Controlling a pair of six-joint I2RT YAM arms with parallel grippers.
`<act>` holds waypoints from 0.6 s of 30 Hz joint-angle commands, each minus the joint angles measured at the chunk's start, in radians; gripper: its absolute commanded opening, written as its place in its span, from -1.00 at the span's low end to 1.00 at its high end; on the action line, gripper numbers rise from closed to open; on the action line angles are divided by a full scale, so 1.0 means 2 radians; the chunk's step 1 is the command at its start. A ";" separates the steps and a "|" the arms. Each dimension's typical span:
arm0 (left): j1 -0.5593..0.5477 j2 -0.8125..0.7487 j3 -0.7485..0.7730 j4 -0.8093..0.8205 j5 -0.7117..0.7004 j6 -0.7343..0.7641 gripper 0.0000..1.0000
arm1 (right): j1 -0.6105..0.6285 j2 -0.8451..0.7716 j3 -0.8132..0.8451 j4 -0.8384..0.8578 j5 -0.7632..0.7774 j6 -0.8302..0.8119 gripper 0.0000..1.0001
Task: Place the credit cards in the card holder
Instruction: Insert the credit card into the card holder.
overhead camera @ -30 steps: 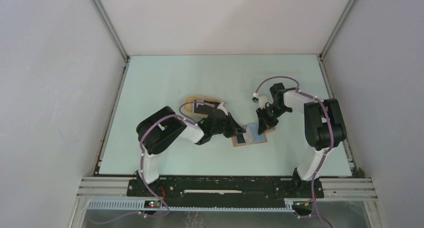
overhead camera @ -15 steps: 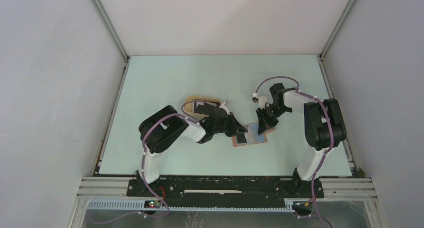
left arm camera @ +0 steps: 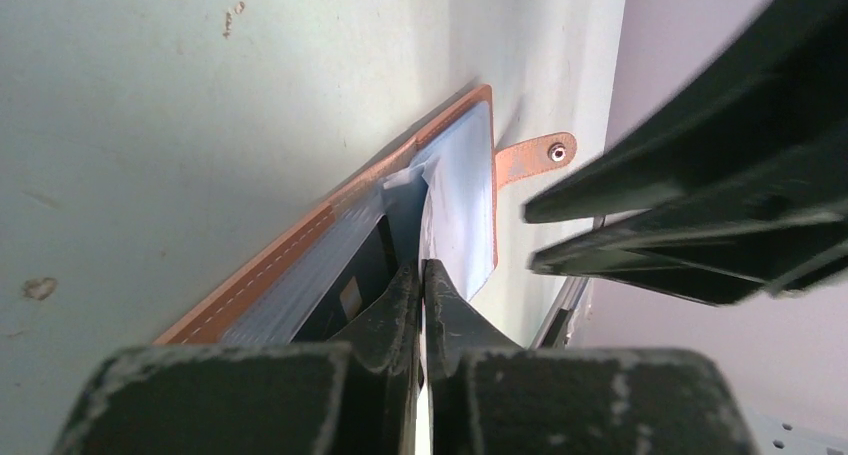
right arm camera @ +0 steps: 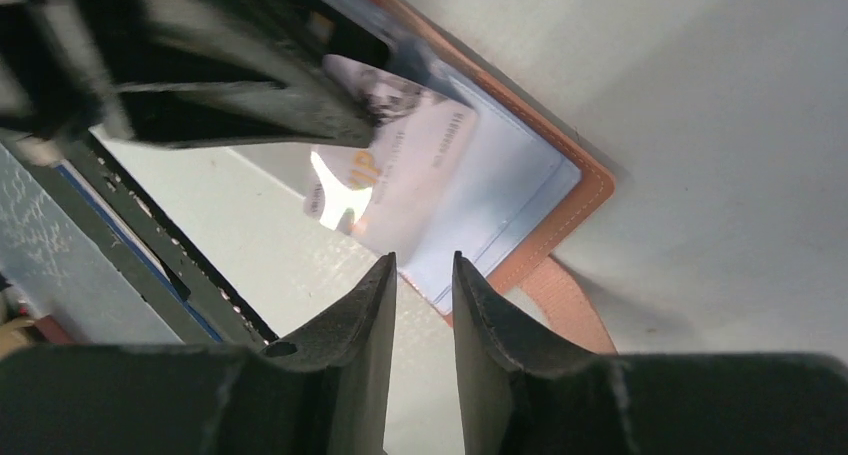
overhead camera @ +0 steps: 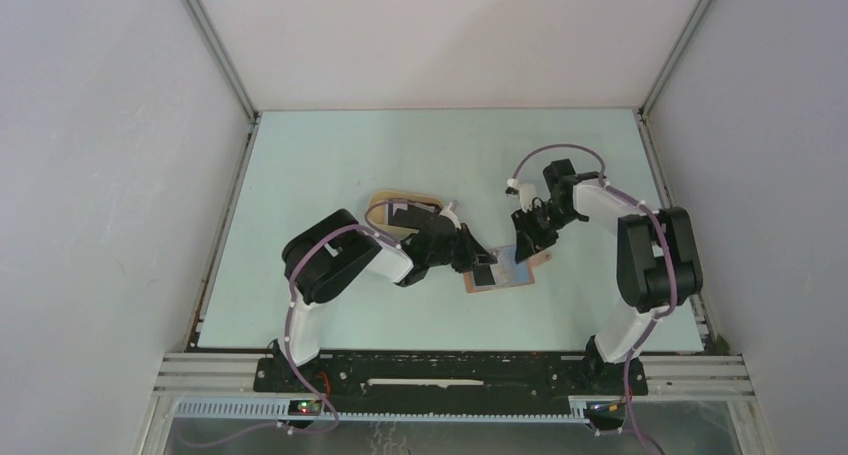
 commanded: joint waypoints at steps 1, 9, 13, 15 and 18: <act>0.000 0.023 -0.021 -0.038 0.001 0.023 -0.85 | 0.007 -0.084 0.001 -0.003 -0.044 -0.056 -0.30; 0.001 0.032 -0.034 0.019 0.017 0.024 -0.63 | 0.095 -0.217 -0.088 0.036 -0.098 -0.241 -0.63; 0.003 0.035 -0.035 0.031 0.025 0.028 -0.59 | 0.134 -0.274 -0.147 0.051 -0.110 -0.411 -0.98; 0.004 0.036 -0.035 0.034 0.027 0.030 -0.59 | 0.151 -0.284 -0.171 0.093 -0.070 -0.419 -1.00; 0.004 0.037 -0.035 0.036 0.029 0.035 -0.59 | 0.167 -0.275 -0.188 0.160 -0.020 -0.417 -1.00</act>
